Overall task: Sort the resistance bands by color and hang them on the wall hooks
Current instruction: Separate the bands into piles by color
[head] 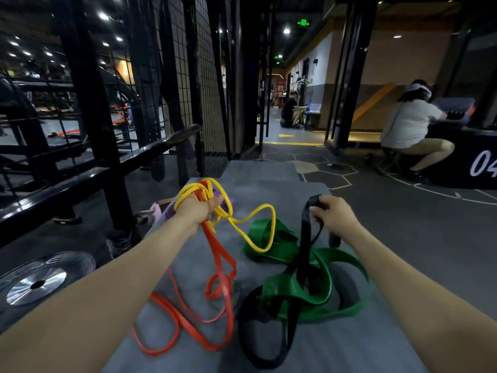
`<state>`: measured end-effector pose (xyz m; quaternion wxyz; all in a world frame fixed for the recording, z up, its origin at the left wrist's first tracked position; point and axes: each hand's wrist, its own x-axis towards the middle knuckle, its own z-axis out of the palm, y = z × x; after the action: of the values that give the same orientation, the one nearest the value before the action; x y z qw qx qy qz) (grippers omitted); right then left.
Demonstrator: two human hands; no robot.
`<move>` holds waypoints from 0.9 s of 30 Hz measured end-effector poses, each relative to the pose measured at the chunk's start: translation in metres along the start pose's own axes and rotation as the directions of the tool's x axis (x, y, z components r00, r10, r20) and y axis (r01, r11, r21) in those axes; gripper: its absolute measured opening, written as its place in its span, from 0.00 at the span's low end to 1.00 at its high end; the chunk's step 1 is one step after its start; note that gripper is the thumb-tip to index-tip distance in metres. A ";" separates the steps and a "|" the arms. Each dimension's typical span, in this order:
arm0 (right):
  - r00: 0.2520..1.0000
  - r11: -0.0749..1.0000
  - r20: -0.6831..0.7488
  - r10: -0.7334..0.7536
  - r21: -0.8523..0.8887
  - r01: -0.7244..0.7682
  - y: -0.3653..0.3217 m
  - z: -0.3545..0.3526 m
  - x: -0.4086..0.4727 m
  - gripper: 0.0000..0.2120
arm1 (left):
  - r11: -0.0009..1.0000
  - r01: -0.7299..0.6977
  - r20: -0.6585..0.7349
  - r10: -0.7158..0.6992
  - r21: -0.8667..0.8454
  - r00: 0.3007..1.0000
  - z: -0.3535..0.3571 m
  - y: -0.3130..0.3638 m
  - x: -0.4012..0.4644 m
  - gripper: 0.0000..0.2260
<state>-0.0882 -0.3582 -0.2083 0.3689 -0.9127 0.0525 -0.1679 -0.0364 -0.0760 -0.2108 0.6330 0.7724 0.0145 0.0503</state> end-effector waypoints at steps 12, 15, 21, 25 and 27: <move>0.989 0.953 0.011 0.146 -0.268 -0.138 0.001 0.007 0.015 0.12 | 0.963 -0.146 0.155 0.112 0.227 0.982 -0.007 0.007 -0.003 0.07; 0.994 0.985 0.107 -0.007 -0.168 0.025 -0.033 0.032 0.006 0.16 | 0.915 -0.216 0.232 0.140 0.341 0.962 -0.006 0.004 -0.011 0.10; 0.933 0.928 0.326 -0.152 0.371 0.021 -0.102 0.084 -0.035 0.16 | 0.821 -0.429 0.487 0.219 0.376 0.845 0.002 -0.002 -0.029 0.11; 0.932 0.771 0.359 -0.052 0.607 -0.191 -0.108 0.095 -0.039 0.12 | 0.756 -0.484 0.533 0.212 0.442 0.819 -0.013 0.004 -0.035 0.08; 0.942 0.739 0.335 -0.006 0.636 -0.221 -0.106 0.097 -0.038 0.08 | 0.690 -0.497 0.517 0.203 0.527 0.831 -0.029 0.004 -0.037 0.11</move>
<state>-0.0933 -0.2092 -0.2102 0.6823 -0.7309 -0.0169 -0.0058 -0.0756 -0.0514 -0.2035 0.2952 0.9202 -0.2569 -0.0018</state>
